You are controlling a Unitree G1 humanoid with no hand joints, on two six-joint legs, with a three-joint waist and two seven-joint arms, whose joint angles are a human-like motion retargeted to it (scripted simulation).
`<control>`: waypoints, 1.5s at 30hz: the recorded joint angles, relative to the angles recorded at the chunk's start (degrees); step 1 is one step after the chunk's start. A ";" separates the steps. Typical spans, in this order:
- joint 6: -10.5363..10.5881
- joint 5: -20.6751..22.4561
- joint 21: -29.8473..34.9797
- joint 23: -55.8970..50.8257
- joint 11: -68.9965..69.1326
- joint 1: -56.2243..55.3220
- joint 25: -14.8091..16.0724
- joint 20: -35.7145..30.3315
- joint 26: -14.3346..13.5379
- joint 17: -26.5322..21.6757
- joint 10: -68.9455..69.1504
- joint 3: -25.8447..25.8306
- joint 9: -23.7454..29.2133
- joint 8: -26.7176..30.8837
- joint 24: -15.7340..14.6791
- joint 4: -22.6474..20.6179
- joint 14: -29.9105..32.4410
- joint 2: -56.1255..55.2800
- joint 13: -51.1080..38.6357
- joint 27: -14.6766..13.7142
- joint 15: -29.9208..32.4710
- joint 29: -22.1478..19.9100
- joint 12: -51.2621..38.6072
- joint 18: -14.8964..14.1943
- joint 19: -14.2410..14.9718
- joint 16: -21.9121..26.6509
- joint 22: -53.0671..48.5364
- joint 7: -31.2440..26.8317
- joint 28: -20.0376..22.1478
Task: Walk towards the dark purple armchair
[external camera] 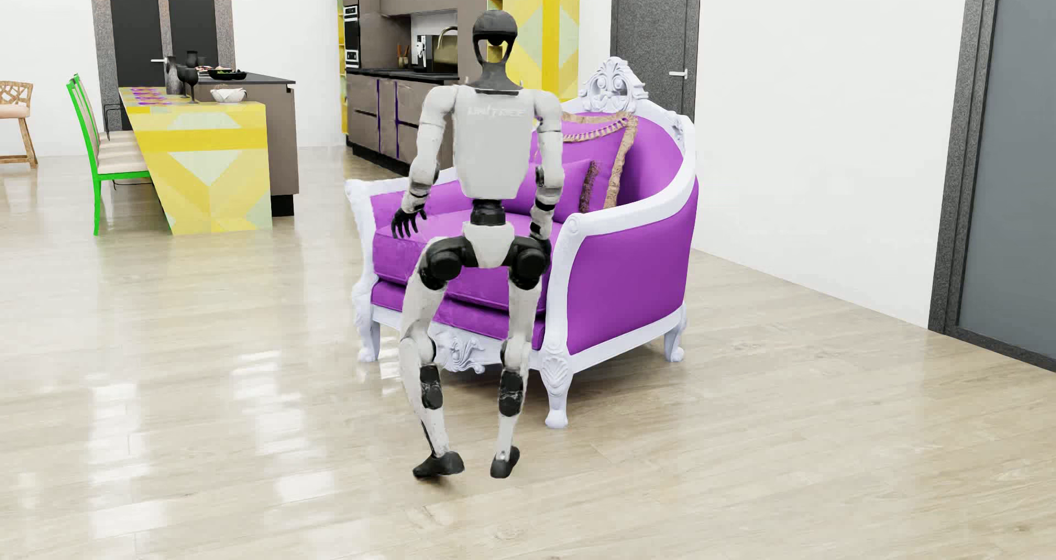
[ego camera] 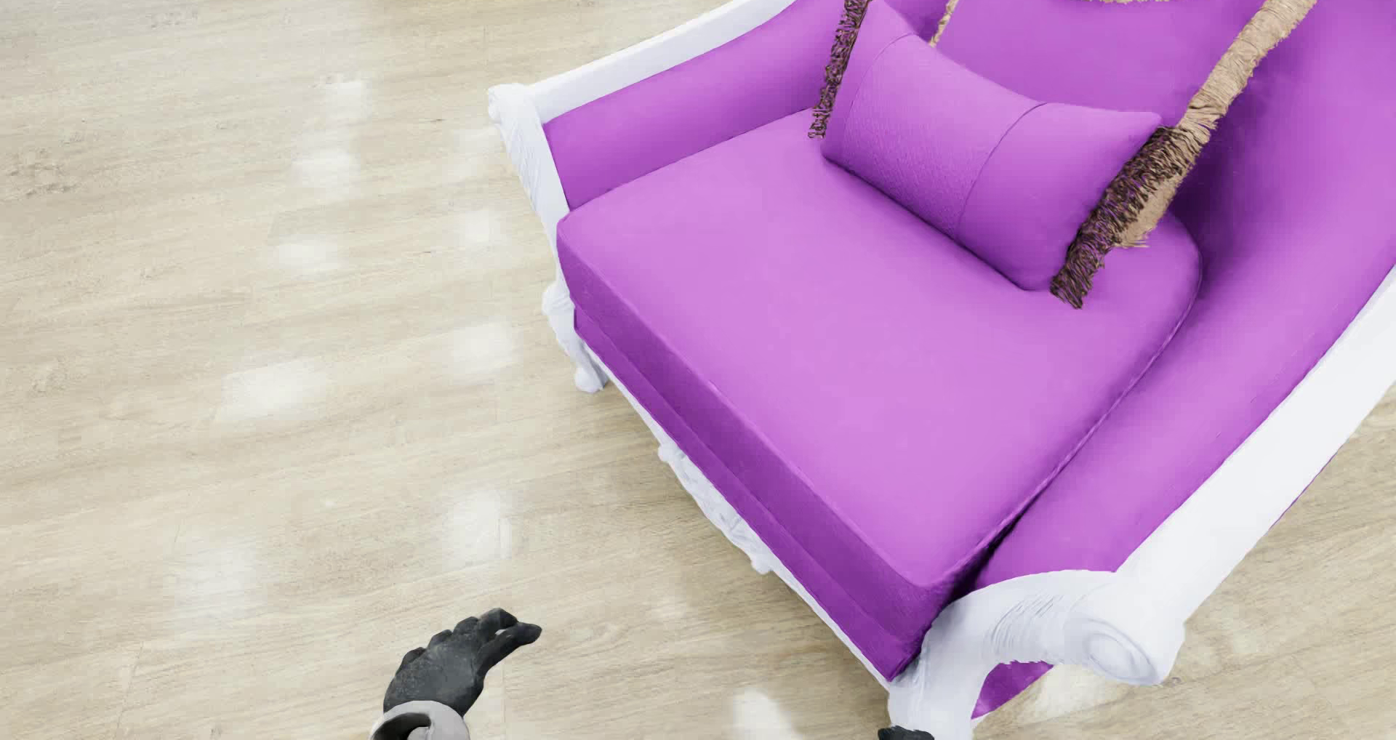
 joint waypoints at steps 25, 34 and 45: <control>-1.03 -2.07 -16.57 3.02 9.42 1.47 -0.86 2.83 4.47 3.53 -32.05 -0.32 0.40 8.89 -22.07 -12.84 -1.80 -9.18 1.94 1.25 0.65 0.15 -6.36 0.13 7.47 3.11 17.36 -11.16 10.50; -0.27 0.43 -6.53 3.61 -8.65 -10.61 -2.51 1.12 5.08 -2.08 -8.75 0.51 0.41 5.45 -10.52 -1.31 -1.96 0.97 -1.75 1.23 1.07 0.60 -2.84 -3.21 8.70 1.55 18.93 -11.44 1.20; -0.28 -10.06 -11.68 1.48 -6.31 2.84 2.37 -2.50 7.61 -2.79 -31.14 1.25 -0.28 14.50 -13.05 -1.08 2.07 2.16 1.63 1.58 4.45 -1.93 -1.22 -5.90 16.33 -2.60 31.91 -5.80 -0.16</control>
